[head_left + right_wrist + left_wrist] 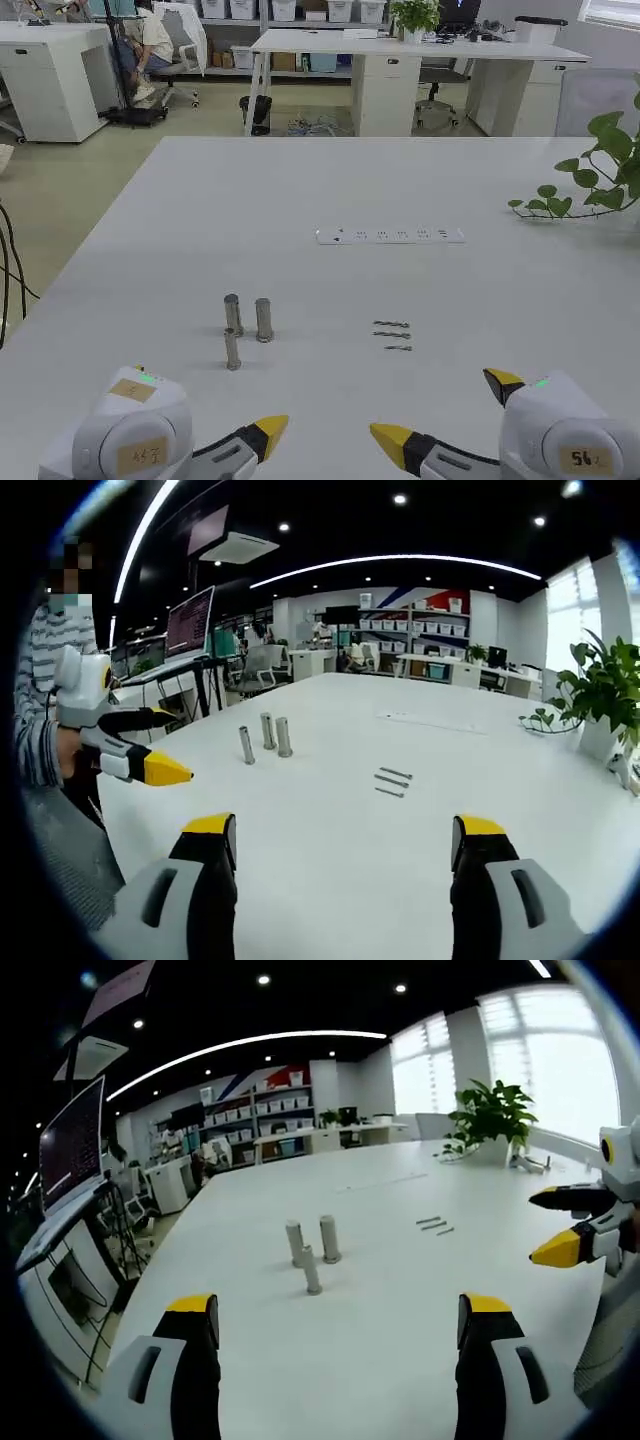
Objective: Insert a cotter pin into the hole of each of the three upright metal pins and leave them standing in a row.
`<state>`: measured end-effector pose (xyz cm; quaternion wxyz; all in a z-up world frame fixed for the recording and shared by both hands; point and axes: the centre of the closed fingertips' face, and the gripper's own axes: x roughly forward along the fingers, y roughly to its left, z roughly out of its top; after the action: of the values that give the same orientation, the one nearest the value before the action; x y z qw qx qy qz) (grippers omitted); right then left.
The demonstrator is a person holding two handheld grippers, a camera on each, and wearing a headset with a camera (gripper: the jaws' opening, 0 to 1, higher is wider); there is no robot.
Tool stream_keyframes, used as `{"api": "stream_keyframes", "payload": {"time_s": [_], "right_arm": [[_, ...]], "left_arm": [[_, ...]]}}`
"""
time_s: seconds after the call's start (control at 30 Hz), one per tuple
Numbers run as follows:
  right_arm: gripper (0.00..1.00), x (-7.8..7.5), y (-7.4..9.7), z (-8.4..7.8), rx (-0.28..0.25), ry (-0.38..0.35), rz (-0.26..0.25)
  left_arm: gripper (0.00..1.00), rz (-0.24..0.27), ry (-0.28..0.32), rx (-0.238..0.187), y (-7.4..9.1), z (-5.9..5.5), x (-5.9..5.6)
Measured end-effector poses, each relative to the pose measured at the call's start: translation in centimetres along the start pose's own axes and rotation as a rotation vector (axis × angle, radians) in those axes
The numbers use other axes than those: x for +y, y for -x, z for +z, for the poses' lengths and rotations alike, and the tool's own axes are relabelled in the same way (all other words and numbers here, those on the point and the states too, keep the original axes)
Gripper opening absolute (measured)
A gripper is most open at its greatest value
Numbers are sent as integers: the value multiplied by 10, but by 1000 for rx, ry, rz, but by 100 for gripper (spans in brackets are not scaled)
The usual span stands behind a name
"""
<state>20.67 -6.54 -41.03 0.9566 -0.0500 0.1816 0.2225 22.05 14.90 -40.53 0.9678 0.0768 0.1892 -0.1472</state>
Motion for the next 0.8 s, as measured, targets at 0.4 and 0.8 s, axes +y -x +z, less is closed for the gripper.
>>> {"api": "stream_keyframes", "payload": {"time_s": [0.4,0.8], "right_arm": [[84,1,1,1,-5,2,0],[83,-1,-1,4,-10,18,6]], "left_arm": [[99,2,7,-6,2,1,2],[97,0,20,-18,0,6,1]]}}
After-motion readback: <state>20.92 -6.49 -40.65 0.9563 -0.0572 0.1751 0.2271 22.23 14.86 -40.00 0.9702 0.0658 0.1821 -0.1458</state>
